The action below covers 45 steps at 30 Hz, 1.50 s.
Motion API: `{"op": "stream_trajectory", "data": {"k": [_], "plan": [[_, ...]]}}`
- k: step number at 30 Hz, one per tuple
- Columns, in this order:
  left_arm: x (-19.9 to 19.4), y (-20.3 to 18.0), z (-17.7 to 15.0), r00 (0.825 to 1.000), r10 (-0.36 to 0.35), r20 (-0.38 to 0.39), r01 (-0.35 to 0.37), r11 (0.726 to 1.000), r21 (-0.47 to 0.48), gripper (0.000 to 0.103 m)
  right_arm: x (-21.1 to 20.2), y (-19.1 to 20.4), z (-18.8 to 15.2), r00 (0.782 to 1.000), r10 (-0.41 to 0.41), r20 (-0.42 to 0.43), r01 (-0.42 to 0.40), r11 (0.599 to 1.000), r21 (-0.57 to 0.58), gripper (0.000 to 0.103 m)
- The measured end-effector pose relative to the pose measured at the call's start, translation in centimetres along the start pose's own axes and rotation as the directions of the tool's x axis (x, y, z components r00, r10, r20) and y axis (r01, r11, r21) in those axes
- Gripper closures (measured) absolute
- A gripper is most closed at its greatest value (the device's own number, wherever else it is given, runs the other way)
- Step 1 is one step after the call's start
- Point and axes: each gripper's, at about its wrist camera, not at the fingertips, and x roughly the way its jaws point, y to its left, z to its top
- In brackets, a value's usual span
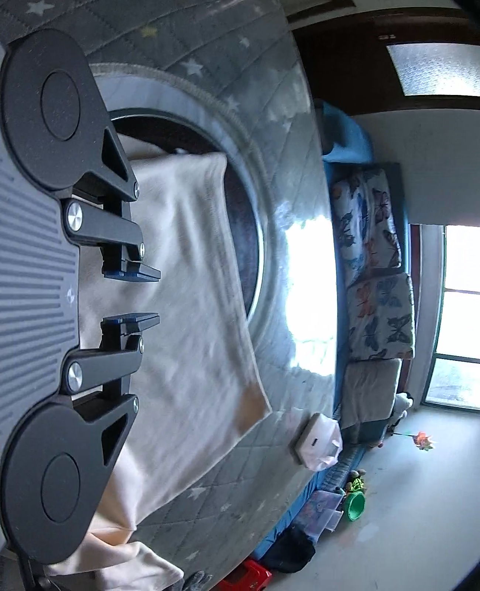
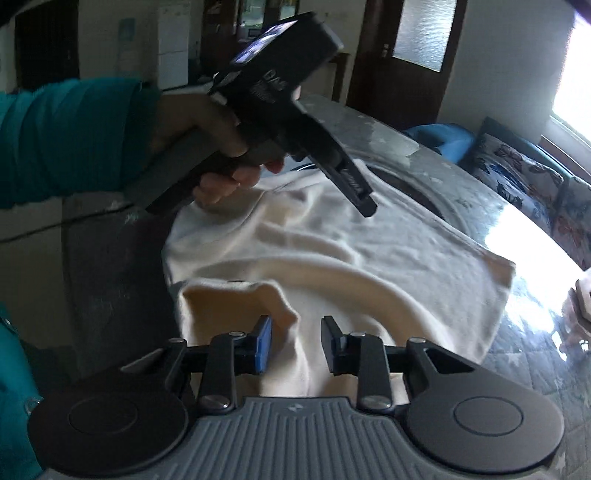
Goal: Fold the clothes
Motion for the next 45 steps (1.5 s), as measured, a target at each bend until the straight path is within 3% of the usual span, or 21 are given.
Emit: {"op": "stream_trajectory", "data": {"k": [3, 5, 10, 18, 23, 25, 28, 34, 37, 40, 45], "plan": [[0.2, 0.6, -0.3, 1.0, -0.008, -0.01, 0.008, 1.0, -0.02, 0.083, 0.7, 0.6, -0.2, 1.0, -0.008, 0.004, 0.008, 0.999, -0.031, 0.077], [0.3, 0.9, -0.5, 1.0, -0.007, -0.013, 0.007, 0.999, -0.033, 0.083, 1.0, 0.8, -0.3, 1.0, -0.011, 0.009, 0.012, 0.999, -0.04, 0.089], [0.6, 1.6, -0.9, 1.0, -0.009, -0.017, 0.008, 0.999, -0.043, 0.083, 1.0, 1.0, -0.6, 1.0, -0.009, 0.014, 0.009, 0.998, -0.056, 0.101], [0.7, 1.7, -1.2, 1.0, -0.01, -0.002, 0.01, 0.999, -0.035, 0.083, -1.8, 3.0, -1.5, 1.0, 0.029, -0.007, -0.03, 0.987, -0.16, 0.101], [0.4, 1.8, -1.2, 1.0, -0.01, 0.002, 0.01, 0.999, -0.031, 0.083, -0.9, 3.4, -2.3, 0.999, 0.025, -0.036, -0.03, 0.988, -0.148, 0.101], [0.1, 1.8, -1.2, 1.0, -0.009, 0.001, 0.009, 1.0, -0.03, 0.082, -0.9, 3.4, -2.3, 0.999, 0.023, -0.036, -0.027, 0.99, -0.139, 0.095], [-1.4, 1.4, -1.3, 0.999, -0.02, 0.029, 0.02, 1.0, -0.019, 0.075, -1.8, 2.8, -2.2, 0.999, 0.047, -0.019, -0.049, 0.995, -0.087, 0.091], [-5.0, -1.2, -2.6, 0.991, -0.11, 0.08, 0.108, 0.994, 0.032, 0.074, -4.4, 0.2, -2.9, 0.999, 0.025, 0.046, -0.03, 0.993, 0.114, 0.088], [-5.9, -2.7, -3.3, 0.982, -0.169, 0.081, 0.166, 0.985, 0.035, 0.074, -5.9, -1.9, -4.1, 0.996, -0.072, 0.052, 0.058, 0.971, 0.234, 0.088], [-6.2, -5.1, -4.0, 0.971, -0.228, 0.065, 0.224, 0.972, 0.064, 0.074, -7.4, -4.6, -5.7, 0.976, -0.216, 0.006, 0.202, 0.922, 0.329, 0.088], [-6.7, -8.6, -5.3, 0.945, -0.324, 0.043, 0.318, 0.942, 0.107, 0.074, -8.7, -10.3, -9.3, 0.917, -0.383, -0.114, 0.384, 0.77, 0.51, 0.088]]}}
